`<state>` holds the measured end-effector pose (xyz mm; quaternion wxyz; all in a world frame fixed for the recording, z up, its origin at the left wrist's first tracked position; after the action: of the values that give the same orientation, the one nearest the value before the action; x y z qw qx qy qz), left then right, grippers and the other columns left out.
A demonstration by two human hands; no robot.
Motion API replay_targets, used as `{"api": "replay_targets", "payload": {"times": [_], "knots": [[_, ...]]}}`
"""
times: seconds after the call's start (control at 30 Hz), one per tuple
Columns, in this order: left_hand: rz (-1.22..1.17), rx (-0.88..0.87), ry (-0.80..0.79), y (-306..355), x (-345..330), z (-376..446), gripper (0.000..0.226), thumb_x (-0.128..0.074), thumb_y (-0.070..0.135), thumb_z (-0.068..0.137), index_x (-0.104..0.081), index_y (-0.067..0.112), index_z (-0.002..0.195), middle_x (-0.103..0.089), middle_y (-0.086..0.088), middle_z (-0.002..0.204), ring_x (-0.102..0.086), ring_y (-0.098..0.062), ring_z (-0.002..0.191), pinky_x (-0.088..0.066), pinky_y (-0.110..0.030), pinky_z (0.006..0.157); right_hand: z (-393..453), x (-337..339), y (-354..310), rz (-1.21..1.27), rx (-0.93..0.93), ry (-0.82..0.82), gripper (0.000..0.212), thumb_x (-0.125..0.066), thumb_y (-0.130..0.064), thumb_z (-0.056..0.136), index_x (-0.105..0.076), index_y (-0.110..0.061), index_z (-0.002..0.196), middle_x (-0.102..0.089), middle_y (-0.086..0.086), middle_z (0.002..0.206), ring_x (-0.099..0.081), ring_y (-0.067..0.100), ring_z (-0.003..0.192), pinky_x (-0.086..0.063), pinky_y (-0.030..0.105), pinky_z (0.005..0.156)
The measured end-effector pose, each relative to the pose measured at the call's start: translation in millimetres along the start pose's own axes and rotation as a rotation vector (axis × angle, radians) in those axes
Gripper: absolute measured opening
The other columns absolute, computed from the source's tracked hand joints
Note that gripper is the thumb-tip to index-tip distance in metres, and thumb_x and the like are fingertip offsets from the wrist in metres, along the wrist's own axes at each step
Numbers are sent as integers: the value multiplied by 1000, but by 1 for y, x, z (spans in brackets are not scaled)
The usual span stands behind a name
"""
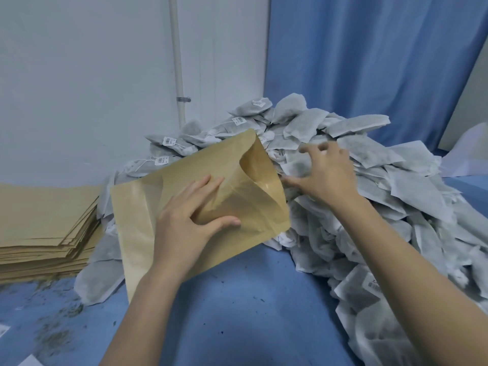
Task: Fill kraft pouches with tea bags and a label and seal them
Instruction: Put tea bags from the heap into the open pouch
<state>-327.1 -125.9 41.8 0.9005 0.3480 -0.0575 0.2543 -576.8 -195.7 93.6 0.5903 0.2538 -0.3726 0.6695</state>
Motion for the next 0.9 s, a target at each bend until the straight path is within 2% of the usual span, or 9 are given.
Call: {"api": "replay_targets", "payload": {"times": [0.1,0.27,0.33,0.4,0.53,0.6,0.73,0.83,0.9], "knots": [[15,-17,28,8,7,3,58,-74,57,53,-52,69,105,-52,27,130,-47,3,124,-35,-24,106,-3,-22,23,-139,-64,-85,55,-64,-38,80,-47,-20,130,-45,17,127,-42,38,114,-36,40,95],[110,28,-48,17,9,15,63,-71,60,54,-54,58,114,-56,20,130,-51,1,117,-34,-11,96,-10,-2,23,340,24,94,48,-66,-11,76,-53,-11,122,-61,4,117,-53,24,109,-34,19,85],[138,7,-82,22,6,20,57,-74,54,59,-64,43,114,-66,25,103,-55,5,96,-35,-4,80,-14,13,21,513,60,138,42,-71,-9,72,-59,-15,112,-62,-6,105,-57,17,101,-33,11,78],[193,-28,-100,29,4,25,40,-75,48,65,-70,25,97,-51,22,65,-46,3,69,-33,-7,62,-18,30,18,657,89,168,35,-75,-10,71,-62,-23,101,-61,-13,105,-58,9,100,-37,9,82],[257,-62,-115,39,1,27,31,-77,43,67,-67,20,86,-46,32,62,-40,13,60,-30,-7,57,-23,66,3,643,247,215,28,-76,-10,71,-68,-27,92,-61,-12,116,-54,2,110,-35,7,92],[243,-56,-126,42,-1,26,36,-78,42,67,-70,25,97,-49,31,62,-42,17,63,-31,-5,60,-25,69,-16,493,380,121,27,-77,-8,69,-71,-25,89,-63,-9,117,-57,6,110,-34,5,90],[236,-53,-193,52,-7,20,48,-76,48,63,-69,33,108,-59,21,70,-48,8,73,-35,-8,66,-42,49,-61,479,538,-304,23,-76,-9,72,-75,-22,92,-66,-17,110,-59,-4,97,-36,2,79],[221,-66,-247,60,-8,13,54,-75,52,60,-65,40,111,-65,20,90,-51,2,84,-39,-12,74,-54,26,-84,540,445,-564,35,-62,-2,83,-70,-36,75,-62,-28,74,-55,-14,72,-39,11,65],[248,-42,-280,57,-7,7,70,-68,63,56,-60,40,122,-63,23,109,-52,1,98,-37,-11,82,-59,14,-97,615,366,-638,24,-49,-5,93,-63,-24,92,-58,-14,86,-51,-1,82,-36,16,65]]}}
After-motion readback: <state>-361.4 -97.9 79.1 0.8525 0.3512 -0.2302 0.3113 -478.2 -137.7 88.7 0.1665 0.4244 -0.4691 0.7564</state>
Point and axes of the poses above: each hand's wrist, its own z-axis towards the middle knuckle, its own x-axis out of the back of the hand, y = z × x, the point moved 9 cm from there along z, towards the middle knuckle
